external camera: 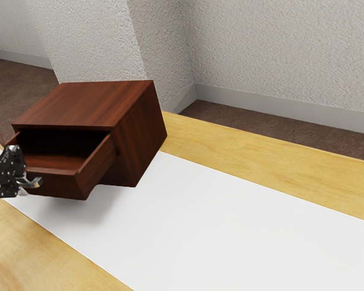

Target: Pull the drawer handle with one arm to open the drawer

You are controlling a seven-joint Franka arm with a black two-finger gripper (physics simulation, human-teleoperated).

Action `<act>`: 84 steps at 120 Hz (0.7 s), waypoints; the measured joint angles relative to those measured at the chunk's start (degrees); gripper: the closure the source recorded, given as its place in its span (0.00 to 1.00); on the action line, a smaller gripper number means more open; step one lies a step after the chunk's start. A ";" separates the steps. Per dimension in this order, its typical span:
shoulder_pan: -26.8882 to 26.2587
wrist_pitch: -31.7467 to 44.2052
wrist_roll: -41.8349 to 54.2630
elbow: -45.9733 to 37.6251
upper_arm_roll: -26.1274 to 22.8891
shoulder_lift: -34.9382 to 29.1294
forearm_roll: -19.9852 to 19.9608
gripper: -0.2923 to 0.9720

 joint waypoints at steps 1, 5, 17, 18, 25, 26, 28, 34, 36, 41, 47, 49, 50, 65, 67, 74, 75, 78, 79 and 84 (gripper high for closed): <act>0.03 0.00 0.00 -0.05 0.00 -0.06 0.01 0.72; 0.11 0.01 0.00 -0.24 0.00 -0.28 0.00 0.72; 0.20 0.00 0.01 -0.74 -0.01 -0.85 -0.01 0.72; 0.21 0.00 0.01 -0.77 -0.01 -0.89 -0.02 0.72; 0.24 -0.02 0.02 -0.95 -0.01 -1.04 -0.04 0.72; 0.24 -0.02 0.02 -0.97 -0.01 -1.06 -0.04 0.72; 0.24 -0.02 0.02 -1.00 -0.01 -1.10 -0.04 0.72; 0.24 -0.02 0.03 -1.07 -0.01 -1.24 -0.03 0.72; 0.23 -0.02 0.03 -1.08 -0.01 -1.28 -0.04 0.72; 0.19 -0.02 0.06 -1.10 -0.01 -1.46 -0.04 0.71; 0.17 -0.02 0.13 -1.11 -0.01 -1.68 -0.03 0.70; 0.17 -0.02 0.16 -1.12 -0.01 -1.71 -0.03 0.70; 0.17 -0.02 0.17 -1.12 -0.01 -1.73 -0.03 0.69; 0.14 -0.01 0.34 -1.12 0.01 -1.81 -0.02 0.66; 0.12 -0.01 0.36 -1.12 0.00 -1.81 -0.02 0.66; 0.07 -0.01 0.43 -1.12 -0.01 -1.84 -0.03 0.65; 0.06 -0.01 0.44 -1.12 -0.01 -1.85 -0.03 0.65; 0.01 -0.01 0.47 -1.12 -0.01 -1.87 -0.03 0.64; 0.00 -0.01 0.48 -1.12 0.00 -1.89 -0.03 0.64; -0.10 -0.01 0.52 -1.12 0.00 -2.05 -0.03 0.63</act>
